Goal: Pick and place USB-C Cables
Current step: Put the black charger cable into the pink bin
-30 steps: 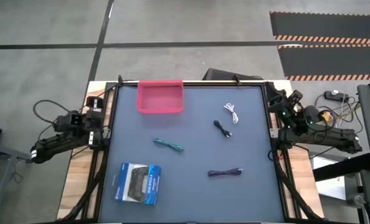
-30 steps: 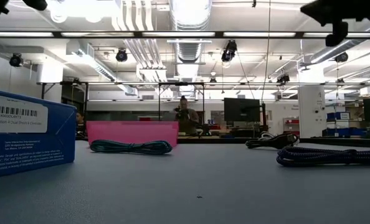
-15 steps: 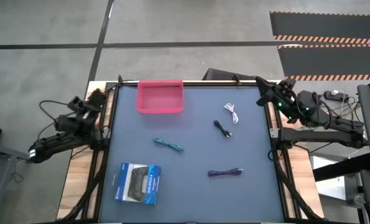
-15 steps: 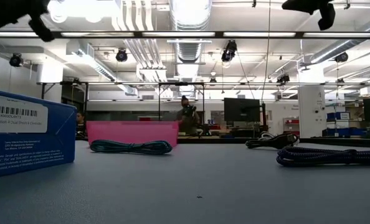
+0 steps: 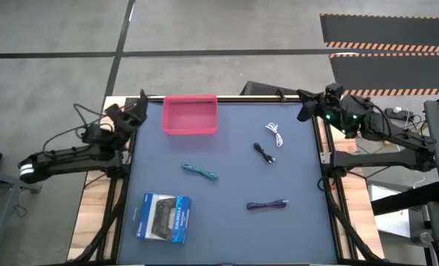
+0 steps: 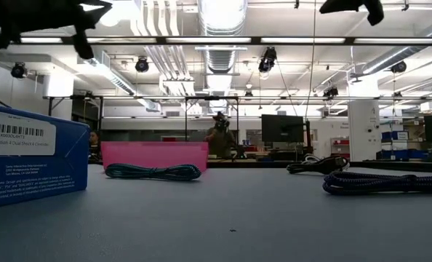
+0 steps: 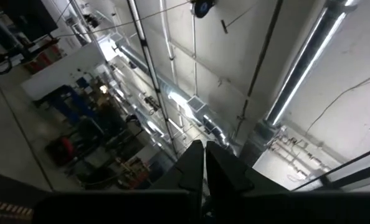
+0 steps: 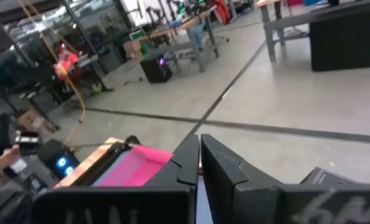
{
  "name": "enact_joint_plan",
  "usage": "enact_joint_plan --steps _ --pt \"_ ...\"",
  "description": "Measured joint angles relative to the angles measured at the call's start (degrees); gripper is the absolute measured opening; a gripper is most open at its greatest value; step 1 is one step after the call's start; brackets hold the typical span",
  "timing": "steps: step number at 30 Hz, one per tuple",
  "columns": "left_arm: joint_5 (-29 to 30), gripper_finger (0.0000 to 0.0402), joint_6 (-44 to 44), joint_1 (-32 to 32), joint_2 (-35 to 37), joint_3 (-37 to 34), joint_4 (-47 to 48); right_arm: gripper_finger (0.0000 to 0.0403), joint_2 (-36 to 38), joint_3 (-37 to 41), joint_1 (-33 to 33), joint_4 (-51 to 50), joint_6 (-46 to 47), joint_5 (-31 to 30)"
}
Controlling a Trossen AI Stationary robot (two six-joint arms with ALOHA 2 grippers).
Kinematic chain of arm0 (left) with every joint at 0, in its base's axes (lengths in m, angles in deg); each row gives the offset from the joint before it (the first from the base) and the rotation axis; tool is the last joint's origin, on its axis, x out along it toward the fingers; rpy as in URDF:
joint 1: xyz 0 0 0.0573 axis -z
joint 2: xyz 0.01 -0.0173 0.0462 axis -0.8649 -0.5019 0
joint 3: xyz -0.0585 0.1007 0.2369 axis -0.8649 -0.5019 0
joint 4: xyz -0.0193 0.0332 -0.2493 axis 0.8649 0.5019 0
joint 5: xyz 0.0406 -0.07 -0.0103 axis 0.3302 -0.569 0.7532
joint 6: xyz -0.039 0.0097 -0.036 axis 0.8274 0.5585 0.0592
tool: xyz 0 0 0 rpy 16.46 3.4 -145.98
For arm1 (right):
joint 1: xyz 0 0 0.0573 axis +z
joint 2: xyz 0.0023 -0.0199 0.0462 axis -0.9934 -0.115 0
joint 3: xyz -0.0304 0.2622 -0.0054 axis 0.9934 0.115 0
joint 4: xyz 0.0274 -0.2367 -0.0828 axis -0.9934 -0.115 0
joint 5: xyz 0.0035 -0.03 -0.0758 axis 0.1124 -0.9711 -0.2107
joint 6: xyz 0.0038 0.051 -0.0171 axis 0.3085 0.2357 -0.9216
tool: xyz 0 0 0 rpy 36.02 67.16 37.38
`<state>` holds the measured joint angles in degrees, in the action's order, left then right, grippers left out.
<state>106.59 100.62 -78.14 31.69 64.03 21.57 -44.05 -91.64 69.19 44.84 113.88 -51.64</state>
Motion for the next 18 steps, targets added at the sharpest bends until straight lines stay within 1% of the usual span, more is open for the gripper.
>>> enact_joint_plan --steps 3,6,10,13,16,18 --pt "-0.2 0.0003 -0.02 0.0 -4.9 4.21 4.57 0.0009 -2.41 -2.88 -1.1 -1.17 -0.02 3.02" --pt "-0.87 0.0003 -0.15 0.0 -9.68 8.43 16.11 0.0009 -5.11 -5.8 -2.36 -3.41 0.07 6.95" --pt "-4.72 0.0003 0.07 0.0 -15.37 12.78 30.36 0.0009 -9.67 -9.63 -3.3 -9.29 2.46 13.05" --pt "-6.8 0.0003 0.27 0.07 -18.12 16.44 35.06 0.0009 -12.72 -12.14 -3.47 -14.08 5.24 17.21" --pt "-6.75 0.0003 1.27 -0.02 -20.59 19.82 44.3 0.0009 -16.01 -12.76 -3.47 -19.29 7.37 21.19" --pt "-6.85 0.0003 0.15 -0.05 -22.23 21.8 48.97 0.0009 -18.5 -12.79 -3.47 -22.06 8.91 24.44"
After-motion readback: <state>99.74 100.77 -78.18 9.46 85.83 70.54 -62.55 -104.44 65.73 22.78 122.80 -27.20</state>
